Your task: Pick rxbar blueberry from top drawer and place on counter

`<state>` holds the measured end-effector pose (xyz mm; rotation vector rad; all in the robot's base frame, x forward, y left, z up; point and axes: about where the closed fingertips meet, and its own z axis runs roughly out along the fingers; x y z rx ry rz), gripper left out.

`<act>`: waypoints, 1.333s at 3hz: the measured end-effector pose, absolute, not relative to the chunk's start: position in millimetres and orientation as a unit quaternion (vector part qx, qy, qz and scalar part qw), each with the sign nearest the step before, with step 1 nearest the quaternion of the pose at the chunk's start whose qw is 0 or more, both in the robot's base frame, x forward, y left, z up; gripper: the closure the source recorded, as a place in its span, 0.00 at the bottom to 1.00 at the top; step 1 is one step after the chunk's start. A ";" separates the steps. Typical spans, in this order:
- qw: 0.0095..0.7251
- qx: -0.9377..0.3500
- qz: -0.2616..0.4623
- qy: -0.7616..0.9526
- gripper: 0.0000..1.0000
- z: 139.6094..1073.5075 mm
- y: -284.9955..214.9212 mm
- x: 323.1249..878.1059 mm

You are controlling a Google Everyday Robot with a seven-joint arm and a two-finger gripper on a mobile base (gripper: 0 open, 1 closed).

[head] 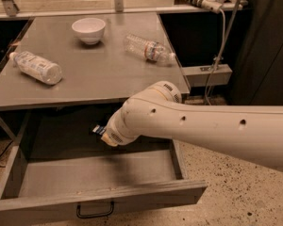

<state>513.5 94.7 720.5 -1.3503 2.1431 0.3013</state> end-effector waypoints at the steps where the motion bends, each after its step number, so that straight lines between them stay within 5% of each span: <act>1: 0.288 -0.495 0.097 0.814 1.00 745.1 69.6 501.5; 4: 0.245 -0.466 0.050 0.849 1.00 794.0 2.6 464.2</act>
Offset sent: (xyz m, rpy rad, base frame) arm -0.0095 -0.0207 0.0205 -0.0195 -0.0038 -0.0308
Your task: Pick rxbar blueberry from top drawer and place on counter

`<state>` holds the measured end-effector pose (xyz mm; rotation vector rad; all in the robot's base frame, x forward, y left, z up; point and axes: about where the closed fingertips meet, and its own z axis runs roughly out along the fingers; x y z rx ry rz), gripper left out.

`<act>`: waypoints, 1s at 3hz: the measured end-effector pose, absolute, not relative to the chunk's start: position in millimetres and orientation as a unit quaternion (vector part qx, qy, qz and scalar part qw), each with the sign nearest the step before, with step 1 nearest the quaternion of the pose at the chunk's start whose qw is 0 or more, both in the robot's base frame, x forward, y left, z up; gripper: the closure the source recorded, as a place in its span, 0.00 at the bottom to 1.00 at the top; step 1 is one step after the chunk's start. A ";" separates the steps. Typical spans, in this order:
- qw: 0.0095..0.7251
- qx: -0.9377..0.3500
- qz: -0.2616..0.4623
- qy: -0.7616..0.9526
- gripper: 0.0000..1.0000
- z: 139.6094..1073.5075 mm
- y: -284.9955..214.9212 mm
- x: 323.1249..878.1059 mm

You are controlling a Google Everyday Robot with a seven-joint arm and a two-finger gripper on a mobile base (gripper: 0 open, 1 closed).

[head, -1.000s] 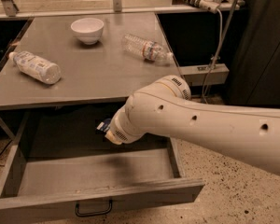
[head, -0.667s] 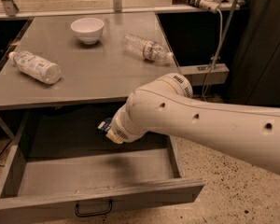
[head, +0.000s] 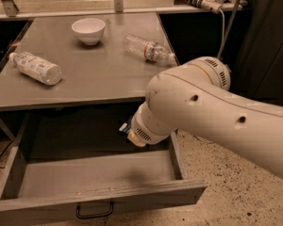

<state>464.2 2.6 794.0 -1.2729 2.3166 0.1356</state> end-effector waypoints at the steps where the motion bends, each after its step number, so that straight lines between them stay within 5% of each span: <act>1: 0.253 -0.453 0.027 0.855 1.00 819.1 -12.1 462.2; 3: 0.309 -0.451 0.010 0.837 1.00 872.8 -1.7 496.9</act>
Offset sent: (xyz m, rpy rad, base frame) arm 0.0300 -0.0108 0.0947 -0.0001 -0.1871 -0.0627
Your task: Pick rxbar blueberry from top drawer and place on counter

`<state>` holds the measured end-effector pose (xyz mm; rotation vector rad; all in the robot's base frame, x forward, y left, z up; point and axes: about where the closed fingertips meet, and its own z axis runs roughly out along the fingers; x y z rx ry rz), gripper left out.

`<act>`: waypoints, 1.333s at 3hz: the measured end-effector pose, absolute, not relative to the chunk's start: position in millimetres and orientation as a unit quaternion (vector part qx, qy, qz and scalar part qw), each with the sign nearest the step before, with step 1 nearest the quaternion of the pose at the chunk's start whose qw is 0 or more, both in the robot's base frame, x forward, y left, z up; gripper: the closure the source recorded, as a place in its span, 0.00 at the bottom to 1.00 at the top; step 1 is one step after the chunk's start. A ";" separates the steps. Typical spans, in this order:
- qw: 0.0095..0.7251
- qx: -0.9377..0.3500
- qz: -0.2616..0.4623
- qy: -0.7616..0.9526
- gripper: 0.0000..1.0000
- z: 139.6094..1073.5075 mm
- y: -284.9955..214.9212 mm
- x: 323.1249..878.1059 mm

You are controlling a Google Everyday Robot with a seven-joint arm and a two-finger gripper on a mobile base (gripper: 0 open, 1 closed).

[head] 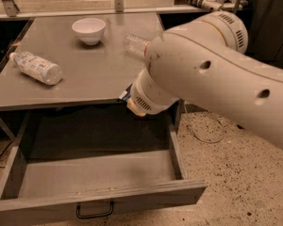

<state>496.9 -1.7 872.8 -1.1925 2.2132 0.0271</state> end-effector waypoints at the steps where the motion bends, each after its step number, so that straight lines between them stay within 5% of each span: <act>1: 0.325 -0.458 0.010 0.827 1.00 889.1 12.1 523.4; 4: 0.320 -0.498 0.023 0.805 1.00 890.2 69.1 602.6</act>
Offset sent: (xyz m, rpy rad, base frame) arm 0.0940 0.0543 0.0295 0.0129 -0.0512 0.0799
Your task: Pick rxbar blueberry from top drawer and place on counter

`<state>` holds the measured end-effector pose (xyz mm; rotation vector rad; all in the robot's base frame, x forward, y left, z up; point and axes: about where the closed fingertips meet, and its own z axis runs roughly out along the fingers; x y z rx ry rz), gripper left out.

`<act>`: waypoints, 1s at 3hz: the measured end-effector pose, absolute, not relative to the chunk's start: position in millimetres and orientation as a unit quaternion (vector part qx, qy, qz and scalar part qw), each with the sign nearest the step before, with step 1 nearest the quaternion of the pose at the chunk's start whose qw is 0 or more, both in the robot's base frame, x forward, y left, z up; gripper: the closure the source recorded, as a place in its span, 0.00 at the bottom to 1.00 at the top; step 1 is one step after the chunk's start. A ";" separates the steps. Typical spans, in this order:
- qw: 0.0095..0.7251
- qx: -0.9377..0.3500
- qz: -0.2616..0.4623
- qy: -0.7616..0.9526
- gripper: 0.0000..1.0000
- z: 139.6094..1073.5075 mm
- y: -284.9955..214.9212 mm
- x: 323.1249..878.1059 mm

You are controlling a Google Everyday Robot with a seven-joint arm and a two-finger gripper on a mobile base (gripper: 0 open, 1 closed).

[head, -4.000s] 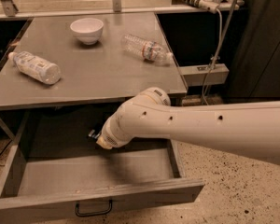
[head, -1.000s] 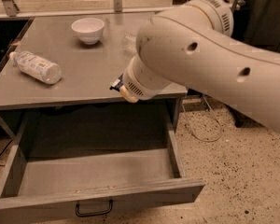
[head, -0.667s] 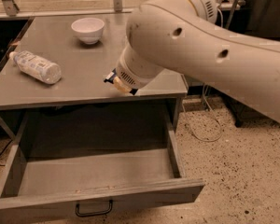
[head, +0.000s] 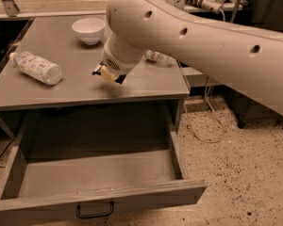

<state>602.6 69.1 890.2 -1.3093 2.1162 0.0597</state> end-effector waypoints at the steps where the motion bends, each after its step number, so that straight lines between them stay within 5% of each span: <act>1: 0.309 -0.510 0.031 0.802 1.00 877.2 85.4 620.1; 3: 0.286 -0.522 0.045 0.802 1.00 847.2 103.2 644.8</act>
Offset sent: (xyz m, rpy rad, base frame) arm 0.0518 0.0401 -0.0503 -0.0156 0.0872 0.0678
